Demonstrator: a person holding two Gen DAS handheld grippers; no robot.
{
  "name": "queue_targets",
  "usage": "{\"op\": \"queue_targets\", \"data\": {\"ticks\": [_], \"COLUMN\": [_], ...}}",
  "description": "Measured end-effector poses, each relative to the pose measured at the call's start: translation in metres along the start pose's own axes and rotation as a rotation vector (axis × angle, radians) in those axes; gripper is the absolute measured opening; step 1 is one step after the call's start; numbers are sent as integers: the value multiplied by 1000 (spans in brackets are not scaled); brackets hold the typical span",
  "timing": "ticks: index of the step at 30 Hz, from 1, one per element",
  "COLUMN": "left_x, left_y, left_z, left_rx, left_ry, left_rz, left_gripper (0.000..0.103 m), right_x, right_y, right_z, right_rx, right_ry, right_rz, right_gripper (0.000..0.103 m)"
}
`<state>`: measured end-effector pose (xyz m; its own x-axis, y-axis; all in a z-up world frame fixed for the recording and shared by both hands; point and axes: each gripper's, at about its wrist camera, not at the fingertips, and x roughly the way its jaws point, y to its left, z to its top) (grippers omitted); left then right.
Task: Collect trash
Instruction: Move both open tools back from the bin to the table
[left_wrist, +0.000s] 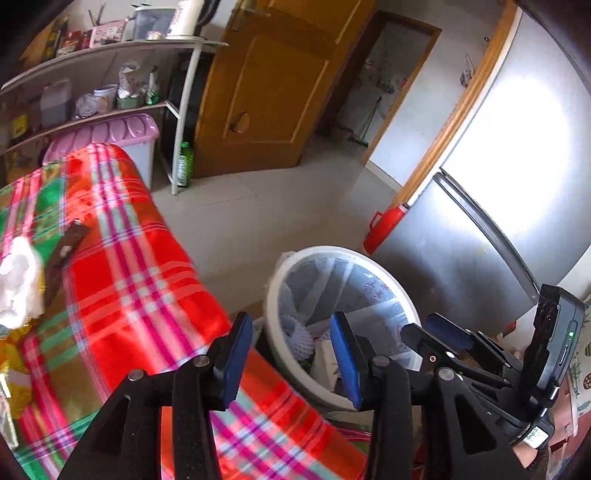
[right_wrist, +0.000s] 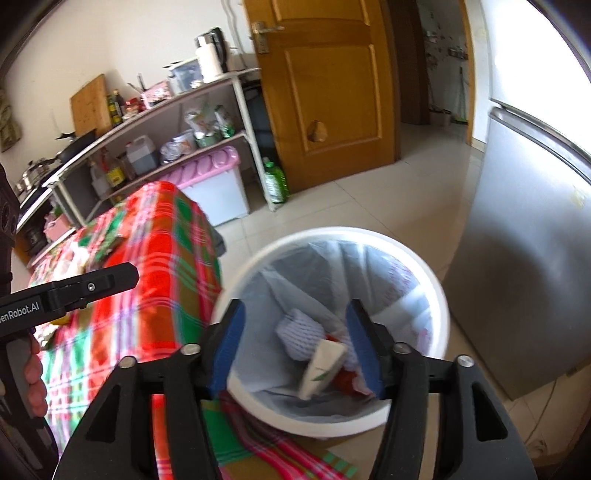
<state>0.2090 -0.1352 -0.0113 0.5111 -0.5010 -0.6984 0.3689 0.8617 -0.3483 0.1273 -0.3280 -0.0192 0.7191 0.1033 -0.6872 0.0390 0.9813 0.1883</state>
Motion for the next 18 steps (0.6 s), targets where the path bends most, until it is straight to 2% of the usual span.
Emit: {"op": "queue_targets", "data": {"ticks": [5, 16, 18], "left_x": [-29, -87, -97], "left_y": [28, 87, 98], "left_z": [-5, -24, -28], "left_rx": [-27, -71, -86], "left_ry": [-46, -118, -123], "left_rz": [43, 169, 177], "left_gripper": [53, 54, 59], "right_x": [0, 10, 13], "right_y": [30, 94, 108], "right_z": [1, -3, -5], "right_rx": [-31, -116, -136], "right_ry": [-10, 12, 20], "right_rz": [48, 141, 158], "right_gripper": [61, 61, 61]}}
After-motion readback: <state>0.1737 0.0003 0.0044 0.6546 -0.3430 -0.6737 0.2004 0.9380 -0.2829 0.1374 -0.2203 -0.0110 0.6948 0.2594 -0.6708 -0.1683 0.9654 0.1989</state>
